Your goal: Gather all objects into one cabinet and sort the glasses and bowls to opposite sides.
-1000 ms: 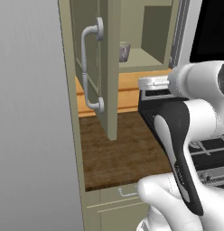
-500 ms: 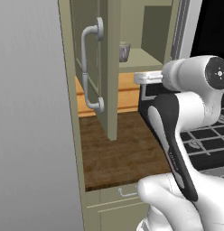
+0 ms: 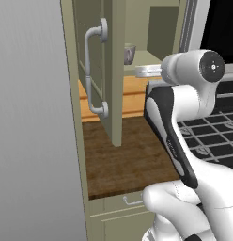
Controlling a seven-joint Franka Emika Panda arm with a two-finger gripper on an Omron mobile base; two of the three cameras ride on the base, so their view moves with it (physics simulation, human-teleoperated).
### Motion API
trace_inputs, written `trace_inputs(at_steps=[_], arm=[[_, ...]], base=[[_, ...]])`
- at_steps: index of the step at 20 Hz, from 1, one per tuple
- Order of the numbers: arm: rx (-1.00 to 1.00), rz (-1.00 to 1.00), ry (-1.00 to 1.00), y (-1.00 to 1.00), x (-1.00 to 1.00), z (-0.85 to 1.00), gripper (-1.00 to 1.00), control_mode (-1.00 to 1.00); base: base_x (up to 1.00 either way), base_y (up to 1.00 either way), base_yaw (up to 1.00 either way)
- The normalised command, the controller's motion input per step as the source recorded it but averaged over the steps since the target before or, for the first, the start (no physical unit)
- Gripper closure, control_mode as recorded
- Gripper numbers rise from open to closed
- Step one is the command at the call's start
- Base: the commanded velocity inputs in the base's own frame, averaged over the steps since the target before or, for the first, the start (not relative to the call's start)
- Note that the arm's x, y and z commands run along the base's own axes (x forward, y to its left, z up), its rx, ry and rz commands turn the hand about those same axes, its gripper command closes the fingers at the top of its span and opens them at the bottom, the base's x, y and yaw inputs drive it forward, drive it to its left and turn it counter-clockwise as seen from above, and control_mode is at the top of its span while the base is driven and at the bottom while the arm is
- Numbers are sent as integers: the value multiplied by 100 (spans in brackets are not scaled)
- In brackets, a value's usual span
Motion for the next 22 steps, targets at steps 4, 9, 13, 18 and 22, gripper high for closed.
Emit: trace_inputs(at_steps=[4,9,13,18,22], arm=[[0,0,0,0,50,0,-100,-100],[0,0,0,0,39,0,-100,-100],[0,0,0,3,45,0,-100,-100],[0,0,0,0,30,0,-100,-100],[0,0,0,0,44,0,-100,-100]], base=[[0,0,0],[0,0,0],[0,0,0],[0,0,0],[0,0,0]])
